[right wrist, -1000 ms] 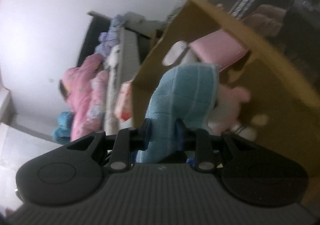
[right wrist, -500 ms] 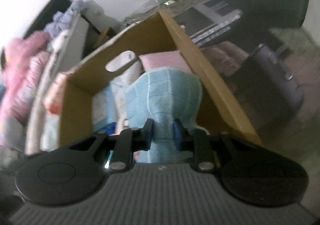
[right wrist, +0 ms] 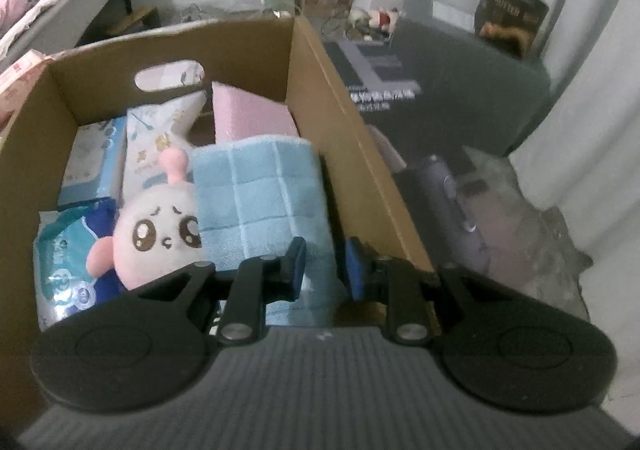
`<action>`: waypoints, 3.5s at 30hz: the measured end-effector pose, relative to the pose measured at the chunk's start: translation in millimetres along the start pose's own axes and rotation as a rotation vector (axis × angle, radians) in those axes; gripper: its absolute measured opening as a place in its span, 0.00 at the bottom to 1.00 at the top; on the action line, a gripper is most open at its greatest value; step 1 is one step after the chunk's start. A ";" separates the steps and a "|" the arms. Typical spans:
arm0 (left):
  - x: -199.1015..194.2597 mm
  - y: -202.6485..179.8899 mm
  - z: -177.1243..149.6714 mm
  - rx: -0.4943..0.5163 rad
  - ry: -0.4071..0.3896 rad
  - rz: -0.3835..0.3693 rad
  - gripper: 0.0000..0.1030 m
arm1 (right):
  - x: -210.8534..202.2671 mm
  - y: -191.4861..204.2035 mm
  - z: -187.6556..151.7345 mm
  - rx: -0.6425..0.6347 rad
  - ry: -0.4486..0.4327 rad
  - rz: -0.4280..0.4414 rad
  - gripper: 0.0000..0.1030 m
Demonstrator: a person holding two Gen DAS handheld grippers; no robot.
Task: Organize soft objects
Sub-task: 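Lower the blue towel into the box and open the right gripper, then move the right gripper back to the white plastic container on the bed, then close the right gripper on the rim of the white plastic container, then lift the white container with the right gripper and carry it into the box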
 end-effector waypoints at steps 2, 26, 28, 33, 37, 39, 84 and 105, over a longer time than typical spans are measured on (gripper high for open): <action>-13.4 8.2 -7.8 -0.020 -0.025 0.014 0.58 | -11.7 -1.9 2.6 0.015 -0.032 0.010 0.21; -112.6 94.0 -112.6 -0.238 -0.118 0.192 0.71 | 43.3 3.0 -2.8 0.243 0.156 0.110 0.21; -116.0 99.0 -120.4 -0.246 -0.119 0.209 0.72 | 42.6 6.5 -3.0 0.239 0.157 0.093 0.21; -125.2 109.7 -139.5 -0.250 -0.125 0.263 0.76 | 35.8 8.0 -0.3 0.226 0.141 0.077 0.26; -131.2 117.2 -151.9 -0.257 -0.128 0.280 0.77 | 10.3 7.2 -0.2 0.227 0.084 0.086 0.44; -133.6 120.5 -157.4 -0.261 -0.131 0.288 0.79 | -7.6 6.0 -1.5 0.234 0.050 0.098 0.47; -81.4 188.5 -202.2 -0.256 -0.042 0.514 0.60 | -53.6 452.8 -94.5 -0.056 0.539 1.134 0.30; -119.7 104.2 -150.6 -0.080 -0.155 0.487 0.51 | -128.2 357.9 -78.2 -0.007 0.393 1.190 0.27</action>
Point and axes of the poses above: each gripper's, at about its wrist camera, not at the fingertips, and x roughly the way its jaws point, y to its left, z to its top, the point moved 4 cm from there along x, roughly the way its jaws point, and after that the axes turned 5 degrees about y, right-handed, at the moved point
